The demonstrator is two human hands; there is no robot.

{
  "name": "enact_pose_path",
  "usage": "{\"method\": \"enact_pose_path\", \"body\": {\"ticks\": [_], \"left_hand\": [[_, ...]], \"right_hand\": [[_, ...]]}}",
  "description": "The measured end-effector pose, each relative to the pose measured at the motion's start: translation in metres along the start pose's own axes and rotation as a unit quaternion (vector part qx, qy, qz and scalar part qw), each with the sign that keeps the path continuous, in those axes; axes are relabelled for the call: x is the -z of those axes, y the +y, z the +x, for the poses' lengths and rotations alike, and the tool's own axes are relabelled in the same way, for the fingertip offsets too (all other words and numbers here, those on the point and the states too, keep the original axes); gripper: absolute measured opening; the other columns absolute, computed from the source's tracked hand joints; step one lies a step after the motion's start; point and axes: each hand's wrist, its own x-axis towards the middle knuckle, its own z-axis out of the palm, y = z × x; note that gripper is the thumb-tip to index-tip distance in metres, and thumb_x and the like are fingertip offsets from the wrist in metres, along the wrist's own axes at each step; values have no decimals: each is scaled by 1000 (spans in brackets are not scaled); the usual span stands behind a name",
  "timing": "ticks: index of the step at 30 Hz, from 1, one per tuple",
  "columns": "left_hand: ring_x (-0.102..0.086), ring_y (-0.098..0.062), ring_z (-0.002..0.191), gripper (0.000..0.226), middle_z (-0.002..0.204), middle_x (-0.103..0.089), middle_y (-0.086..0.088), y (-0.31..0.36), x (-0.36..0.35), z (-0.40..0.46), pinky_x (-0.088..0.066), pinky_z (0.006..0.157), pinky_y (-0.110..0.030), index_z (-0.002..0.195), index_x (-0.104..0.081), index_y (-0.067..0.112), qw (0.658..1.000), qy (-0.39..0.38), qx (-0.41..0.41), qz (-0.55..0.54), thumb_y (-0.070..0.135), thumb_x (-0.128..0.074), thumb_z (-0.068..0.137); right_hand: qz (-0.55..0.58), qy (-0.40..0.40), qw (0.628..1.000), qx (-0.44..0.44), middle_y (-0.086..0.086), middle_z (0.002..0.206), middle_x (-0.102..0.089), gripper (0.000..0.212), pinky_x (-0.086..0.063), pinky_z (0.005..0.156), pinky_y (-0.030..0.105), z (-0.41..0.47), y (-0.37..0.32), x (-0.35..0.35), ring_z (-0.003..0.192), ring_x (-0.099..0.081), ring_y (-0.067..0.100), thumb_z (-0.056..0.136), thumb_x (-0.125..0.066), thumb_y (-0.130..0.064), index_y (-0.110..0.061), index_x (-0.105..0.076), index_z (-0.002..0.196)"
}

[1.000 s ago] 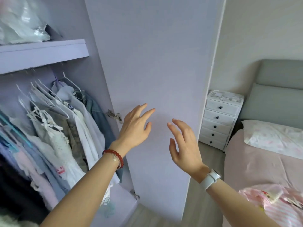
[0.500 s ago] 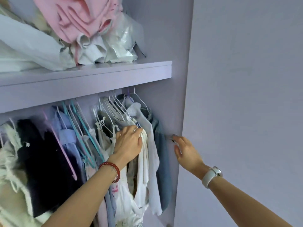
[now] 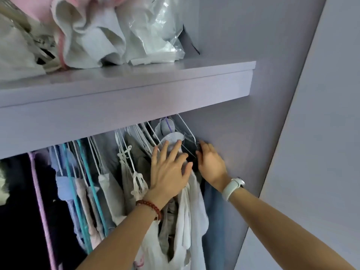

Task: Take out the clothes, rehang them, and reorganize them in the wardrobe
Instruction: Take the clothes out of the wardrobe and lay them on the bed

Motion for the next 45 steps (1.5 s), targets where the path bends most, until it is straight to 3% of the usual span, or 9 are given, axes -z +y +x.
{"method": "enact_pose_path", "body": {"ticks": [5, 14, 18, 24, 28, 33, 36, 38, 45], "left_hand": [[-30, -34, 136, 51, 145, -39, -1, -21, 3, -11, -14, 112, -50, 124, -60, 22, 1000, -2, -11, -11, 45, -28, 91], [-36, -32, 133, 41, 141, -45, -6, -42, 0, -23, -26, 112, -47, 117, -64, 16, 1000, -4, -6, 2, 34, -43, 87], [-39, -30, 132, 43, 139, -47, -7, -54, 6, -28, -17, 112, -41, 114, -66, 14, 999, -11, 8, 32, 28, -37, 86], [-1, -20, 143, 49, 156, -8, 2, -48, 16, -26, 3, 115, -40, 145, -26, 23, 997, -63, 51, -1, 26, -31, 96], [-3, -20, 143, 52, 155, -14, -1, -5, 29, -27, -3, 114, -49, 147, -17, 19, 997, -17, -32, -63, 24, -34, 97], [-6, -17, 143, 48, 152, -23, 8, 49, 18, -54, 3, 110, -57, 146, -17, 31, 977, -80, -158, -117, 31, -30, 99], [-50, -28, 116, 33, 122, -55, -2, 89, 22, -77, -20, 108, -50, 128, -50, 25, 950, -86, -223, -200, 28, -41, 97], [-59, -30, 97, 26, 110, -57, -2, 121, 29, -102, -43, 86, -42, 115, -58, 18, 920, -128, -262, -264, 29, -46, 95], [-62, -24, 64, 17, 87, -67, 1, 233, 50, -224, -45, 53, -28, 98, -65, 15, 857, -140, -339, -362, 28, -57, 89]], "right_hand": [[-37, -24, 998, -42, 19, 110, -62, 28, -43, 80, 40, 30, -8, -15, 98, -58, 40, 97, -33, -26, -8, -46, 114], [-1, 109, 994, -34, 21, 90, -68, 25, -43, 73, 42, 4, -9, -3, 86, -59, 44, 95, -39, -22, -12, -56, 111], [19, 173, 984, -45, 17, 74, -68, 18, -42, 63, 38, -51, 6, 8, 72, -61, 43, 92, -47, -18, -12, -61, 102], [7, 184, 981, -60, 7, 61, -64, 11, -43, 54, 32, -148, 31, 34, 56, -61, 35, 90, -52, -12, -10, -63, 93], [-35, 186, 981, -51, 3, 52, -61, 12, -45, 48, 30, -211, 36, 74, 46, -58, 28, 85, -55, -13, -10, -66, 90], [-108, 206, 971, -61, -4, 43, -53, 30, -38, 41, 26, -301, 43, 138, 39, -50, 17, 85, -42, -31, -14, -66, 82], [-154, 193, 966, -84, -7, 47, -57, 30, -37, 41, 22, -363, 45, 172, 42, -53, 13, 84, -41, -32, -15, -66, 80], [-205, 188, 954, -115, -7, 55, -62, 29, -36, 44, 19, -406, 47, 192, 50, -56, 11, 84, -42, -32, -16, -66, 80], [-196, 233, 889, -342, 5, 92, -64, 21, -50, 67, 35, -578, 41, 227, 83, -60, 23, 87, -49, -26, -13, -65, 95]]}}
